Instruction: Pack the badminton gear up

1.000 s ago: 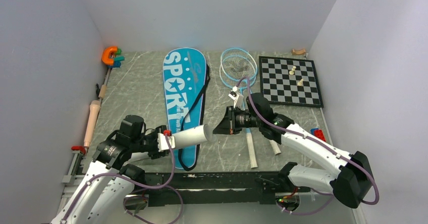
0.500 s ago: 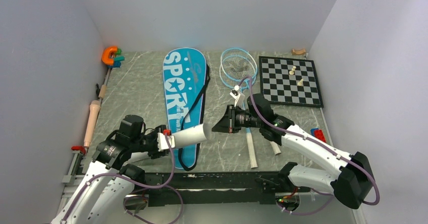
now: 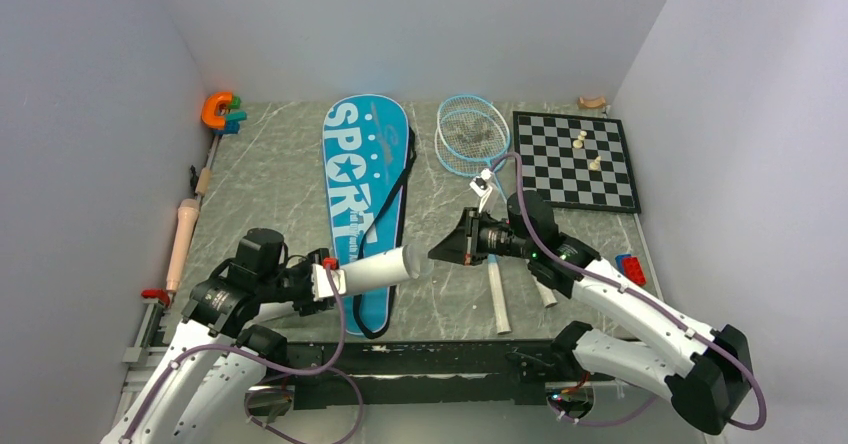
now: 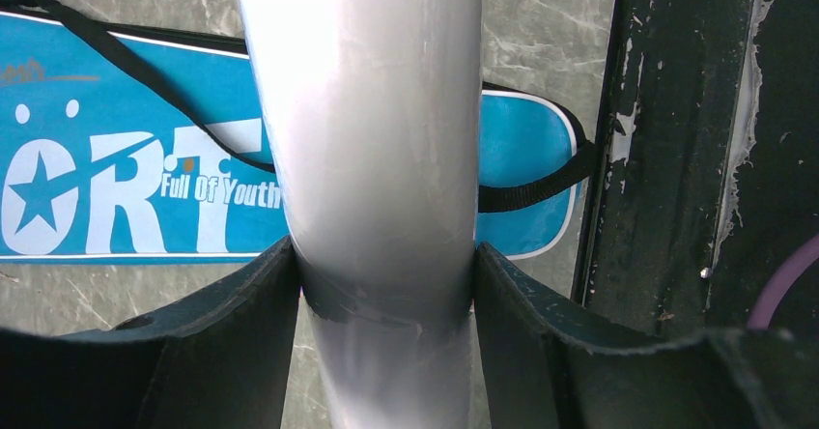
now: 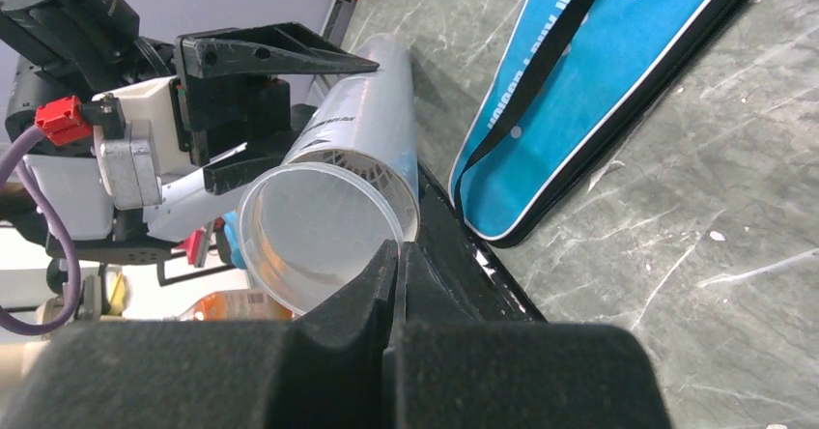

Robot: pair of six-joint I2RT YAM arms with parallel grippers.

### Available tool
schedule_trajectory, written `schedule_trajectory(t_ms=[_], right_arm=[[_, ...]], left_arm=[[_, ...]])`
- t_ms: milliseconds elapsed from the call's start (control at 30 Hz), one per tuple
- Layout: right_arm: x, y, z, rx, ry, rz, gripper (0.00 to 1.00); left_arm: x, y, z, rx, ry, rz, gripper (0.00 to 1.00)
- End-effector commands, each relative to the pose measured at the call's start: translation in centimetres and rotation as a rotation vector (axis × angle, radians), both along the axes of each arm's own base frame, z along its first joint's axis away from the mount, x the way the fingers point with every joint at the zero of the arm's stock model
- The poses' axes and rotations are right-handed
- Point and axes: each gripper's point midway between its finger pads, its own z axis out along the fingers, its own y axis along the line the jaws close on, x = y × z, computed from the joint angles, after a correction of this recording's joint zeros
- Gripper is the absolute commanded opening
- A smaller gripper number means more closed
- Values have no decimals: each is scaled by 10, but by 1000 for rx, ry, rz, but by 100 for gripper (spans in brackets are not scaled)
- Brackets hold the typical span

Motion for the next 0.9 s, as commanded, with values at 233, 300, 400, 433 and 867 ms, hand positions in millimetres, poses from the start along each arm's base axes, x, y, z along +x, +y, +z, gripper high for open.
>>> schedule_trajectory(t_ms=[233, 300, 400, 433, 867], right_arm=[[2, 5, 6, 45, -5, 20, 0], [2, 7, 6, 51, 0, 26, 0], [2, 10, 5, 48, 3, 30, 0], [3, 11, 4, 43, 4, 33, 0], [2, 23, 8, 55, -1, 54, 0]], left_arm=[[1, -10, 26, -68, -71, -44, 37], [2, -11, 27, -69, -70, -43, 36], [3, -11, 27, -69, -71, -41, 37], [3, -11, 27, -69, -71, -41, 36], [3, -11, 27, -69, -70, -39, 36]])
